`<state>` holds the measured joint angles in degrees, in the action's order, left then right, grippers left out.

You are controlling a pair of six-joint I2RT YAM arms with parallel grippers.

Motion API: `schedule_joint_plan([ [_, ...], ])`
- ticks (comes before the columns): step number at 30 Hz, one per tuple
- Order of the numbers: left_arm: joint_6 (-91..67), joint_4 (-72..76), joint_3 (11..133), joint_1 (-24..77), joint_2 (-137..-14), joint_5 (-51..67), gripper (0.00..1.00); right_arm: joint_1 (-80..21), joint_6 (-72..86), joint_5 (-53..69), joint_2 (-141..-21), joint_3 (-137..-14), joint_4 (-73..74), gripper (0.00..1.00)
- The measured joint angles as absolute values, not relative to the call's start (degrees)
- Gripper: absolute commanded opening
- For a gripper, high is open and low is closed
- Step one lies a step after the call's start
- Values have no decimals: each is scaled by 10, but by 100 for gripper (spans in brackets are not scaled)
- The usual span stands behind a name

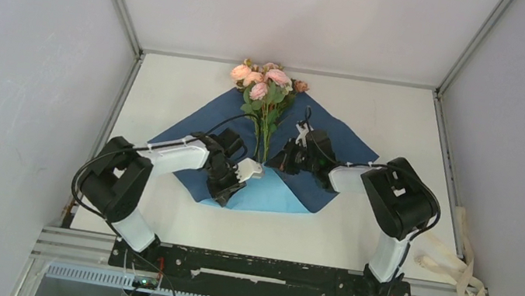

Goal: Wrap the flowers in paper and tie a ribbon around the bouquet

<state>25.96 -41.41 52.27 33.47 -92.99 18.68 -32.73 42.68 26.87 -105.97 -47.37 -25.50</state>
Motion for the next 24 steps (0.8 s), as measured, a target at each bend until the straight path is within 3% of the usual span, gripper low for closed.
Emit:
schedule_joint_plan([
  [7,260,-407,514,335,-921,186,30,-317,411,223,-1032,-478,-225,9],
  [17,260,-408,514,333,-921,185,30,-456,335,92,-783,-416,-58,8],
  [24,260,-409,514,332,-919,186,31,-472,363,79,-855,-338,-27,6],
])
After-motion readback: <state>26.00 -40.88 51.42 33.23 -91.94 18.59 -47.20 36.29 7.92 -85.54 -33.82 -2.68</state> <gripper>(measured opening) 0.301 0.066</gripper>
